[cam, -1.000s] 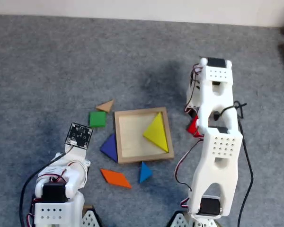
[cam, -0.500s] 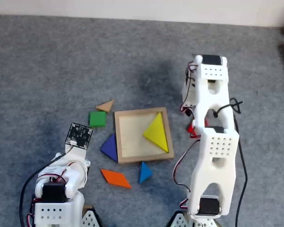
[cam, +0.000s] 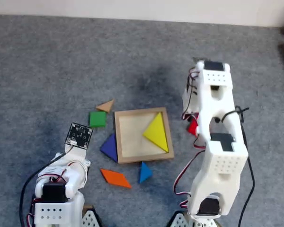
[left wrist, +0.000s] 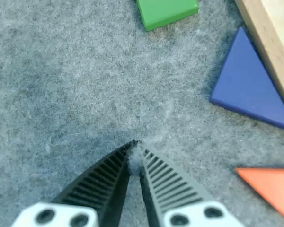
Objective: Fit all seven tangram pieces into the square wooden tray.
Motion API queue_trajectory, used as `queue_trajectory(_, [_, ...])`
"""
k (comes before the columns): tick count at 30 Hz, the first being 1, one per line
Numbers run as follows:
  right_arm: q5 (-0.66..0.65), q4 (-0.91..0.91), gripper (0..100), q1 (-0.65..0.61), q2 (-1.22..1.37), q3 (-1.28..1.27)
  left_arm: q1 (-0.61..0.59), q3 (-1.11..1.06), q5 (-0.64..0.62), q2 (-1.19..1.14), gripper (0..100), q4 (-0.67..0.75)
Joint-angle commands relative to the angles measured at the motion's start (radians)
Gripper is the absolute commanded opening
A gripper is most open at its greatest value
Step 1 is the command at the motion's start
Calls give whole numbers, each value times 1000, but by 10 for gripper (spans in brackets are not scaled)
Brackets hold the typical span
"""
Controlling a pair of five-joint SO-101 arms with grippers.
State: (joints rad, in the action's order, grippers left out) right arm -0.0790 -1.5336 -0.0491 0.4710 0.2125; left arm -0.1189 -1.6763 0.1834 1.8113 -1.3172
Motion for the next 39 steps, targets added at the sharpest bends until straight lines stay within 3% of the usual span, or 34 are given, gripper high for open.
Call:
queue_trajectory(1, [-9,50,320,-8,-85,-61,-13,-19,-11,12,5,-3])
queue_trajectory(15, [-12,143,393,-8,-21,-64,-13,-19,-11,12,5,-3])
queue_trajectory(39, [-54,33,392,-41,54,-61,-13,-19,-11,12,5,-3])
